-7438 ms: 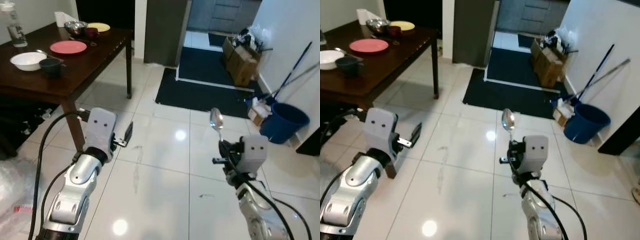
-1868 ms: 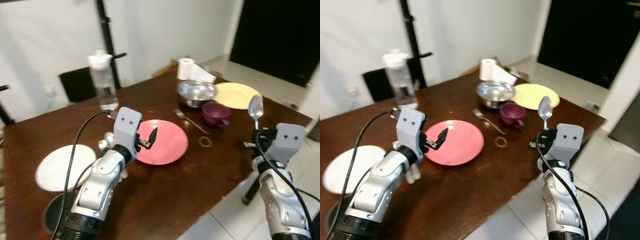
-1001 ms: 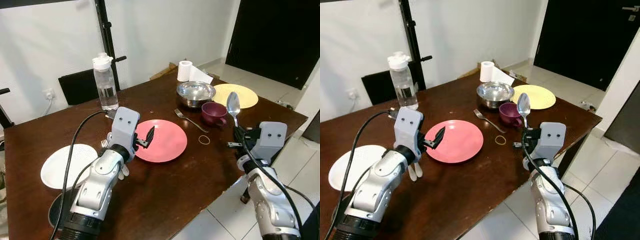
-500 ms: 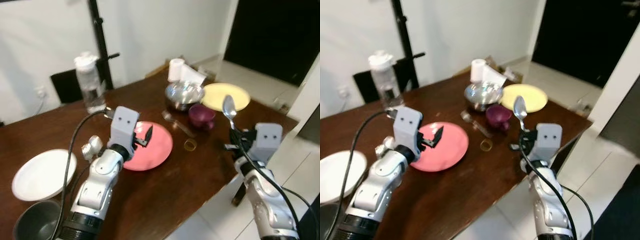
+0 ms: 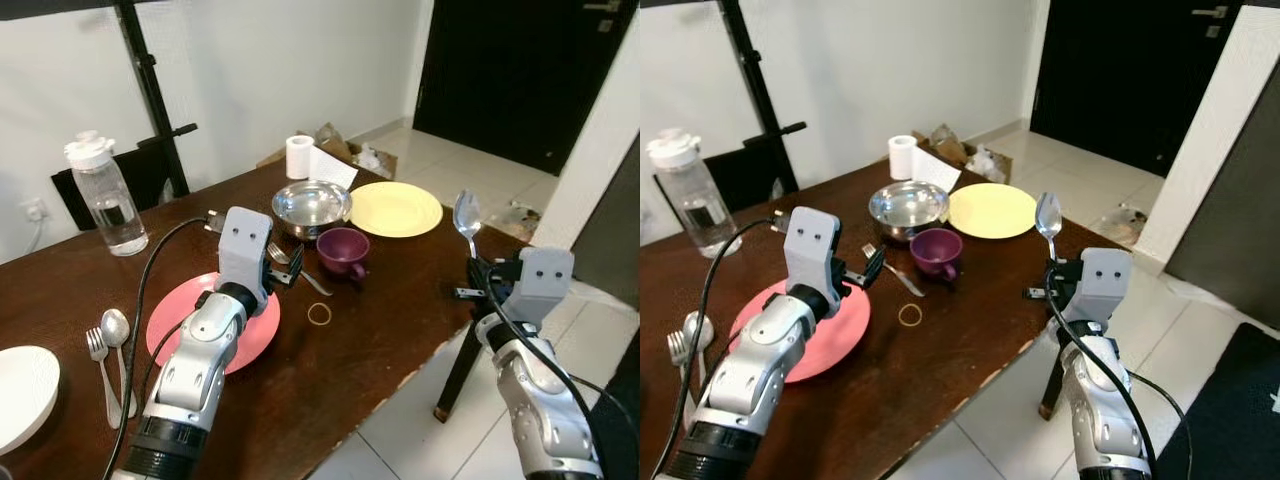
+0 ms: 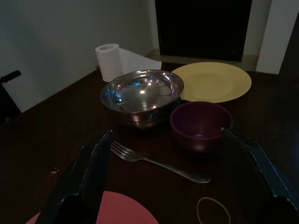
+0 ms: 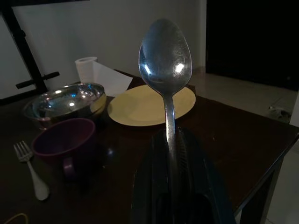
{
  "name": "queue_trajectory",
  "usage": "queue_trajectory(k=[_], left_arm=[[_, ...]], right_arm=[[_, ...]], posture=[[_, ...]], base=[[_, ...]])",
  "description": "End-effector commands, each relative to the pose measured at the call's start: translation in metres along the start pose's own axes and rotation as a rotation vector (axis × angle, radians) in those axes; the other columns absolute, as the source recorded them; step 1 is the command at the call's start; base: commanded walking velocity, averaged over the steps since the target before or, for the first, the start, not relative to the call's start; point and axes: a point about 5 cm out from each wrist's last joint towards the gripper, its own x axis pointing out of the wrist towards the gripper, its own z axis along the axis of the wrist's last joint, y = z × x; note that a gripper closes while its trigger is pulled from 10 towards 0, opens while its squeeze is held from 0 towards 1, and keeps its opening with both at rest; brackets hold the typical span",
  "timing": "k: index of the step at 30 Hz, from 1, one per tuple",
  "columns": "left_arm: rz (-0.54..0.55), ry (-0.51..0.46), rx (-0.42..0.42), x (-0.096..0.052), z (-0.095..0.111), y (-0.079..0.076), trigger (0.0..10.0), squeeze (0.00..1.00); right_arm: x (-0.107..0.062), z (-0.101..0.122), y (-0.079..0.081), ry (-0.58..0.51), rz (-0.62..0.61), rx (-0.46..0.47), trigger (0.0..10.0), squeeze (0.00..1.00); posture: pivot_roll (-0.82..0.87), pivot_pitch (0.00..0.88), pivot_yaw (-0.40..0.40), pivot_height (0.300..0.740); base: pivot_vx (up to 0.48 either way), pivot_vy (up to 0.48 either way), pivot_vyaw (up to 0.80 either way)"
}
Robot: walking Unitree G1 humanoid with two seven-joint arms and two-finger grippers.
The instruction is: Setting the table
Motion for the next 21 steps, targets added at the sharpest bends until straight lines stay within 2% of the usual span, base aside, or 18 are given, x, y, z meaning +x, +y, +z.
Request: queue_trajectory(k=[1, 5, 8, 13, 18, 21], left_arm=[[0.018, 0.028, -0.008, -0.003, -0.007, 0.005, 10.0, 0.0], [0.019, 0.031, -0.009, -0.003, -0.007, 0.005, 10.0, 0.0], [0.021, 0.058, 0.006, -0.006, -0.01, 0.008, 10.0, 0.0], [0.026, 0.074, 0.025, -0.013, -0.011, 0.018, 10.0, 0.0], [-0.088, 0.059, 0.084, -0.034, 0.005, 0.041, 10.0, 0.0], [-0.121, 0.049, 0.096, -0.038, 0.011, 0.045, 10.0, 0.0]], right_arm=[[-0.001, -0.001, 0.004, 0.003, 0.015, 0.01, 10.0, 0.0], [-0.002, -0.001, 0.006, 0.007, 0.039, 0.01, 10.0, 0.0], [-0.001, -0.001, 0.022, 0.039, 0.178, 0.018, 10.0, 0.0], [0.005, -0.004, 0.031, 0.08, 0.241, 0.012, 10.0, 0.0], [0.029, -0.021, 0.036, 0.209, 0.346, -0.132, 10.0, 0.0], [0.035, -0.024, 0.037, 0.238, 0.371, -0.167, 10.0, 0.0]], posture=[[-0.03, 0.026, 0.089, 0.74], [-0.03, 0.027, 0.088, 0.74], [-0.03, 0.033, 0.084, 0.74], [-0.01, 0.057, 0.084, 0.74], [0.01, 0.106, 0.101, 0.74], [0.02, 0.122, 0.107, 0.74]], base=[[0.0, 0.0, 0.0], [0.0, 0.0, 0.0], [0.0, 0.0, 0.0], [0.0, 0.0, 0.0], [0.0, 0.0, 0.0], [0.0, 0.0, 0.0]])
